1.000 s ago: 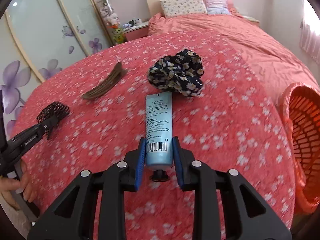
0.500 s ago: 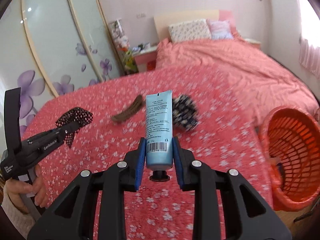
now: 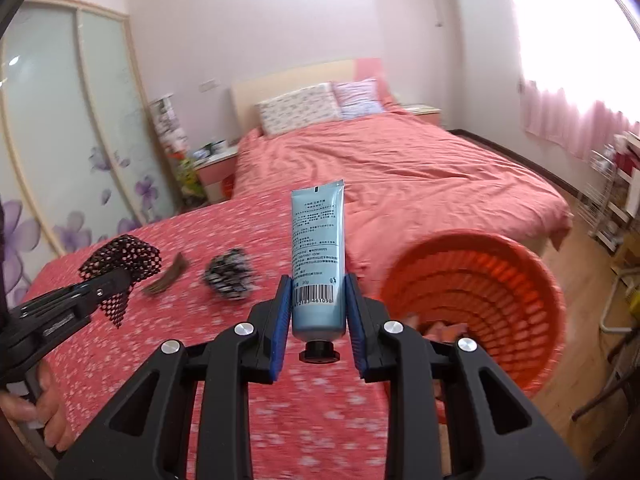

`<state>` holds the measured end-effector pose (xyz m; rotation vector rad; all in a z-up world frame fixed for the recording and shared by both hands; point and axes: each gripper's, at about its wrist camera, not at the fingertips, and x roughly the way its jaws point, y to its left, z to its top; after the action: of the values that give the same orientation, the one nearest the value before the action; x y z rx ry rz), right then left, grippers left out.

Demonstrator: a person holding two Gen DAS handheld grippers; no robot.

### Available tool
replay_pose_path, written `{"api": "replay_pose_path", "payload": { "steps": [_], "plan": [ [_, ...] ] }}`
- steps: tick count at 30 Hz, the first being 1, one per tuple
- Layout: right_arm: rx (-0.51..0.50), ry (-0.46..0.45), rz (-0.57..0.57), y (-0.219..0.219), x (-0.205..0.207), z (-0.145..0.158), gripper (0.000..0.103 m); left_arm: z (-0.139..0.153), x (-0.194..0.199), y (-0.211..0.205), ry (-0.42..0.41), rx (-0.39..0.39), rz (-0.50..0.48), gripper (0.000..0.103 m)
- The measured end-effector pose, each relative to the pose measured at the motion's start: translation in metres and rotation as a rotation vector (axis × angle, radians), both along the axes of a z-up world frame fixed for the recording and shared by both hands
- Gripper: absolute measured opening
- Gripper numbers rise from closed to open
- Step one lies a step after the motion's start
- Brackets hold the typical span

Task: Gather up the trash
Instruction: 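Carry the mesh pad and tube to the orange basket and release both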

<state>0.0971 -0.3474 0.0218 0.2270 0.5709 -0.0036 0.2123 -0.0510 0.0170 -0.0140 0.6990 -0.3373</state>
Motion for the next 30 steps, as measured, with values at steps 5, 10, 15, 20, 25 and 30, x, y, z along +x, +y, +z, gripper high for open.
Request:
{"api": "replay_pose_path", "payload": {
  "steps": [5,10,15,20,25,30],
  "plan": [
    [0.024,0.004,-0.092,-0.039,-0.005,-0.008,0.027,0.002,-0.008,-0.060,-0.004,-0.015,-0.119,0.014],
    [0.045,0.010,-0.151,-0.068,-0.009,-0.019,0.027,-0.004,-0.009,-0.110,0.011,-0.027,-0.214,0.014],
    [0.074,0.015,-0.184,-0.096,-0.007,-0.026,0.027,-0.014,0.000,-0.154,0.037,-0.028,-0.282,0.015],
    [0.107,0.018,-0.211,-0.120,0.002,-0.033,0.027,-0.028,0.010,-0.195,0.062,-0.026,-0.328,0.017],
    [0.139,0.048,-0.236,-0.137,0.014,-0.047,0.029,-0.052,0.028,-0.218,0.091,0.030,-0.301,0.051],
    [0.136,0.084,-0.259,-0.141,0.013,-0.060,0.046,-0.068,0.037,-0.205,0.105,0.070,-0.259,0.056]
  ]
}}
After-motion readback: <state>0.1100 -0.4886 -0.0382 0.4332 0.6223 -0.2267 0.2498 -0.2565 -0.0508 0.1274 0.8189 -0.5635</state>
